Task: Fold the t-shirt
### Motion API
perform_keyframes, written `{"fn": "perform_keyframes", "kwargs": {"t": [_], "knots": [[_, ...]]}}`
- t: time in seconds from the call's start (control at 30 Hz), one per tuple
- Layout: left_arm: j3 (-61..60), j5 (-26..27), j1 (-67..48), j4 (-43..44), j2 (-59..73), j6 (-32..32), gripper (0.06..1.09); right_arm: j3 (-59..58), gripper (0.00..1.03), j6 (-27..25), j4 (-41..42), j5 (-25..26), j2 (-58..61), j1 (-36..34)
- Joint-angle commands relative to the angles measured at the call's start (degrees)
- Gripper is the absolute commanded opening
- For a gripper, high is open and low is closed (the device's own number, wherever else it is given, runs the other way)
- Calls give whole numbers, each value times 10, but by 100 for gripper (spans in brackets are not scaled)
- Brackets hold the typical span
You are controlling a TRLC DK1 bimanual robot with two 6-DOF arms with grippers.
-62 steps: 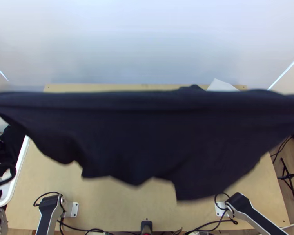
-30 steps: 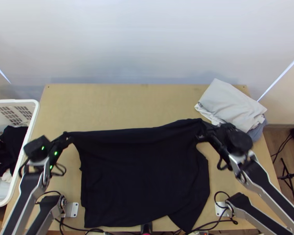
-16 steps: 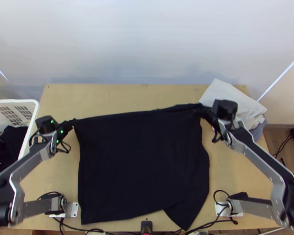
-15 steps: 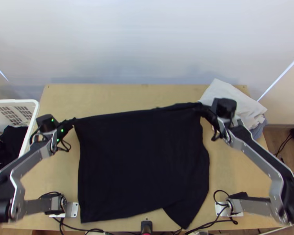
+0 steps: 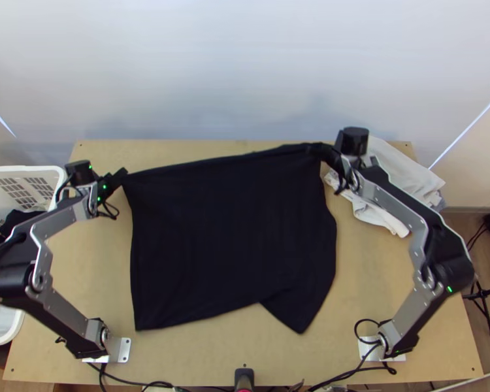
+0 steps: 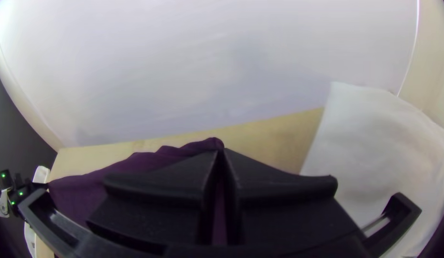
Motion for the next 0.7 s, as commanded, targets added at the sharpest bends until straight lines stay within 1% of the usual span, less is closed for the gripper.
{"fn": "perform_keyframes", "kwargs": {"t": [0.0,0.07,0.17,0.2,0.23,0.27,0.3,0.33,0.37,0.4,0.5,0.57,0.6,0.67], "knots": [[106,-11,4,-9,89,1,9,135,3,-3,0,6,110,-1],[128,-16,3,-9,109,1,9,162,3,-4,0,9,133,-1],[178,-40,1,-17,149,-1,11,199,3,-6,0,11,159,-1],[196,-49,1,-24,159,-1,17,213,3,-6,-1,12,168,-1],[213,-48,1,-35,162,-1,30,225,8,-8,-2,13,173,-1],[225,-49,-2,-37,163,0,46,236,25,-11,-2,13,176,-1],[236,-49,-3,-36,160,1,67,245,43,-12,-4,13,176,-1],[246,-49,-3,-36,156,5,91,255,69,-11,-7,12,176,-1],[257,-48,-5,-38,152,16,105,264,91,-10,-17,12,176,-1],[263,-47,-6,-39,143,21,104,273,97,-10,-28,12,175,-1],[271,-47,-5,-38,108,19,104,275,98,-7,-46,12,149,3],[271,-46,-5,-46,77,18,104,265,98,7,-65,12,118,3],[270,-42,-5,-58,62,18,104,258,98,17,-77,12,100,4],[262,-40,-5,-88,26,17,104,230,98,23,-85,11,65,5]]}}
